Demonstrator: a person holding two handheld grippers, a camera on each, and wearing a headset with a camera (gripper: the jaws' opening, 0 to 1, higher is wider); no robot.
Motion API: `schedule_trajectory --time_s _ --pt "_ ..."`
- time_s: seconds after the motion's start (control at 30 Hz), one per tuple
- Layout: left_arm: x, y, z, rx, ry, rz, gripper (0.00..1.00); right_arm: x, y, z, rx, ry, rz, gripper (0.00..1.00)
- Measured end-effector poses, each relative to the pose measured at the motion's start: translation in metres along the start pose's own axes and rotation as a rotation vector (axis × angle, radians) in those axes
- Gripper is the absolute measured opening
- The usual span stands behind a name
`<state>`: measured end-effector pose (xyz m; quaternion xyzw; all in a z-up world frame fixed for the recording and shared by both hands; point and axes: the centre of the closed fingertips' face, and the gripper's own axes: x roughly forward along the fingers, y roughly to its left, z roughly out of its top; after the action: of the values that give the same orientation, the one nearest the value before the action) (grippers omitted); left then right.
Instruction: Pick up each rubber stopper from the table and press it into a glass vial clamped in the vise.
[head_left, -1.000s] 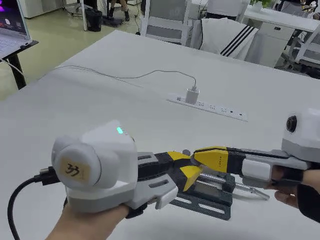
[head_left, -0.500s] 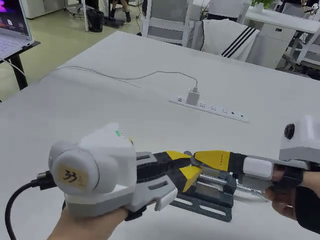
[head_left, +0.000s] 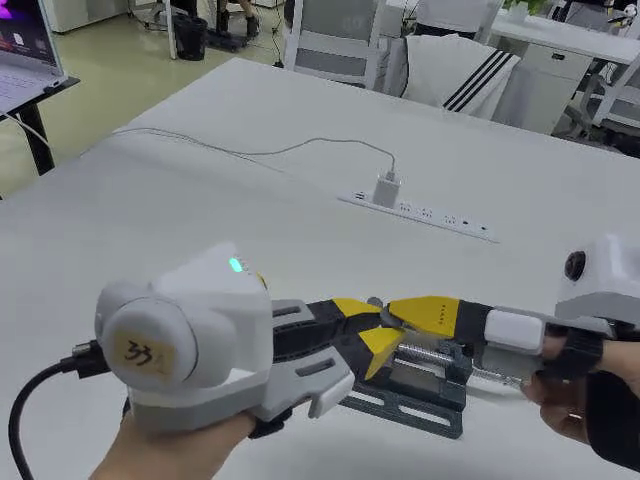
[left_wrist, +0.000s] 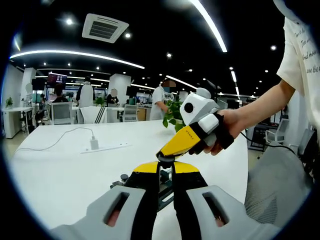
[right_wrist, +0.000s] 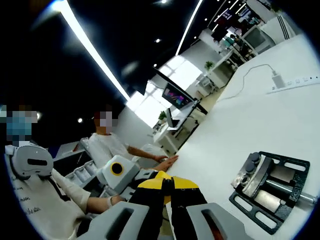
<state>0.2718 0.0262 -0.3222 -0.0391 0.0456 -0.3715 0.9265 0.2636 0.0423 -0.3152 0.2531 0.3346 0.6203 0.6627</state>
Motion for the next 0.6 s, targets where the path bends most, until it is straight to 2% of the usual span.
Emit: schedule_trajectory --time_s 0.27,0.4,0.6 --pt "0.001 -0.002 -0.005 -0.021 0.012 -0.011 0.05 -0.001 -0.002 -0.004 -0.136 0.053 -0.027 0.0" --pt "0.001 -0.001 -0.007 -0.032 0.018 -0.012 0.05 -0.001 -0.001 -0.006 -0.18 0.084 -0.034 0.08" --pt "0.0 -0.002 -0.017 -0.028 0.063 -0.031 0.05 -0.005 0.0 -0.007 -0.352 0.163 -0.052 0.16"
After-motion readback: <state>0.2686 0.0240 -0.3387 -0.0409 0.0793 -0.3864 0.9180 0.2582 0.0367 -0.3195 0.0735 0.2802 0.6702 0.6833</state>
